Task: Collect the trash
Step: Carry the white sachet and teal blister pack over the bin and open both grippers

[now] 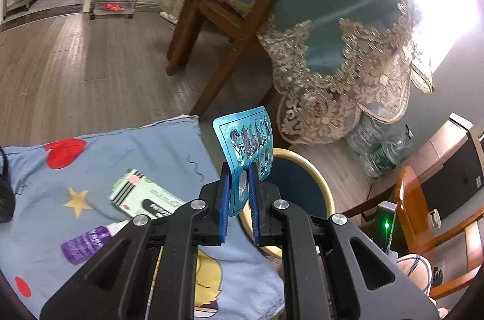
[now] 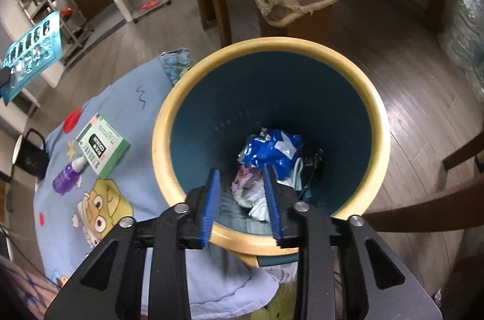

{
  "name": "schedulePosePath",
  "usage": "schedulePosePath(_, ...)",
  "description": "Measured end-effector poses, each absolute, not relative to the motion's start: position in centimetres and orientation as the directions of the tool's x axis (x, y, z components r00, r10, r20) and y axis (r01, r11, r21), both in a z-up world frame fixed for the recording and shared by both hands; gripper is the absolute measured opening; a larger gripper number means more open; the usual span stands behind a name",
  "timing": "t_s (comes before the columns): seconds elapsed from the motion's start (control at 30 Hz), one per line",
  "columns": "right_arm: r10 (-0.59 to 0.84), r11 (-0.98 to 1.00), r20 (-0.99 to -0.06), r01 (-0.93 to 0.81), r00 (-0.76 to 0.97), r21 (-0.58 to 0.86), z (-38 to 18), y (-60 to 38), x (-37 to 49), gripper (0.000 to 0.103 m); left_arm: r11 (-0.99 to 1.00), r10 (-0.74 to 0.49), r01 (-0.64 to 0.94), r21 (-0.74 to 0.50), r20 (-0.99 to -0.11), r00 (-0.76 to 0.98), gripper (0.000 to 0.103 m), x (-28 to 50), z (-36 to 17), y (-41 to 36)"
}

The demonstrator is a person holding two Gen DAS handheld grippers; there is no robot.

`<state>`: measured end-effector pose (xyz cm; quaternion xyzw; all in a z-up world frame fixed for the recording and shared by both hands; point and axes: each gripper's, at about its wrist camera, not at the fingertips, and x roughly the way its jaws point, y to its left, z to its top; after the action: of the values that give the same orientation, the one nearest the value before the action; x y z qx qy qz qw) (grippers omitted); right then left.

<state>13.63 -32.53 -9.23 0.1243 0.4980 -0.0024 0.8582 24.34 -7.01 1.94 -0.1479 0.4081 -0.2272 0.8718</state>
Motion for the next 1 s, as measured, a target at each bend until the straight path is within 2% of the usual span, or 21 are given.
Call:
schedulePosePath(0.2,0.104,0.973,-0.846,0.123,0.523,0.196,-8.3,-32.4,12.7,0.051,0.840,-0.542,0.314,-0.444,-0.649,0.533,0.011,24.6,1.6,-9.9)
schedulePosePath(0.33,0.070,0.972,-0.840,0.152,0.537,0.178,-7.7,-32.7,11.9,0.069,0.835,-0.551,0.337,-0.435,-0.659,0.512,0.011,24.6,1.2,-11.7)
schedulePosePath(0.47,0.049,0.960,-0.835,0.204,0.548,0.191,-6.9,-33.6,10.8,0.078,0.831,-0.556,0.350,-0.433,-0.670,0.491,0.011,24.9,0.6,-13.4)
schedulePosePath(0.83,0.030,0.952,-0.831,0.238,0.555,0.193,-6.4,-33.8,8.3,0.081,0.809,-0.563,0.425,-0.406,-0.744,0.359,0.011,25.7,-3.8,-21.0)
schedulePosePath(1.0,0.023,0.953,-0.831,0.240,0.555,0.186,-6.3,-33.8,8.0,0.083,0.810,-0.556,0.414,-0.415,-0.768,0.317,0.011,26.1,-5.8,-22.0)
